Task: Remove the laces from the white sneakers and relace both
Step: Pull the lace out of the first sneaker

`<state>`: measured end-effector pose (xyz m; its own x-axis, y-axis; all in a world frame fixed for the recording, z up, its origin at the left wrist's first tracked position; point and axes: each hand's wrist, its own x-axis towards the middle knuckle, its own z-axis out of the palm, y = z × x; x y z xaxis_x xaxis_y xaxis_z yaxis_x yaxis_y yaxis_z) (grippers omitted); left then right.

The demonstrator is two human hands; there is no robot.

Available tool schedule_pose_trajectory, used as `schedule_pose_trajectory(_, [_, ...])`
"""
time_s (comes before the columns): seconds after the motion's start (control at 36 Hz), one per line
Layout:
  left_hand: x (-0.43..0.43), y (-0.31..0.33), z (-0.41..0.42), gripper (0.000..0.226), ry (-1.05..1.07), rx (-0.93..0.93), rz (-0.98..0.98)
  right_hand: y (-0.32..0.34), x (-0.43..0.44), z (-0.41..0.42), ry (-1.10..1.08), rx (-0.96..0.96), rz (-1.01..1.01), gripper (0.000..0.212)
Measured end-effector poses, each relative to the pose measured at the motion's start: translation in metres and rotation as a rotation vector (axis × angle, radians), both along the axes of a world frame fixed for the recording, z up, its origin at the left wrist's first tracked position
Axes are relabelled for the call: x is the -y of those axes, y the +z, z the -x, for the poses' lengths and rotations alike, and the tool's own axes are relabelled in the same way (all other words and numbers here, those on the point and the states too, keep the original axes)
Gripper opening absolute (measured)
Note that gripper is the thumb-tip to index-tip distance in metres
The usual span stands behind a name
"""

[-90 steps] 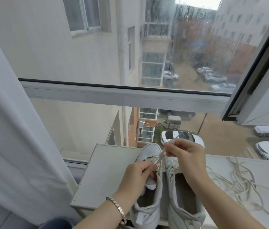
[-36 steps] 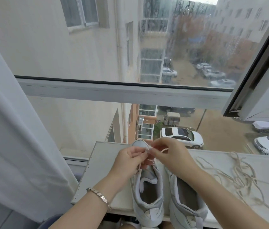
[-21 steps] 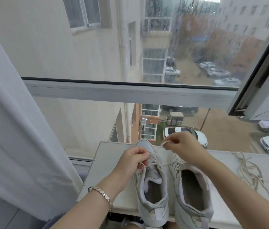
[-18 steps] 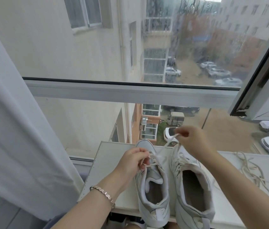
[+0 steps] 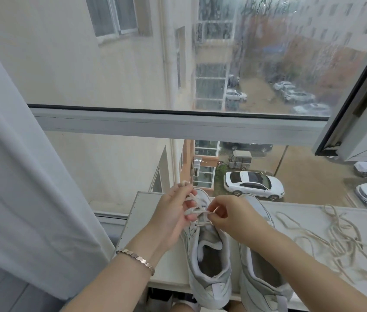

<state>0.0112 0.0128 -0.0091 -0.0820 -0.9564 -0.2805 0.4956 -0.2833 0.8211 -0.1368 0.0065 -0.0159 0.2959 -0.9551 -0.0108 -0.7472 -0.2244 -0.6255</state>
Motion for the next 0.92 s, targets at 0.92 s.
schedule_pose_trajectory(0.92, [0.001, -0.023, -0.072, 0.023, -0.311, 1.637, -0.17, 0.065, 0.001, 0.046, -0.332, -0.903, 0.026, 0.02])
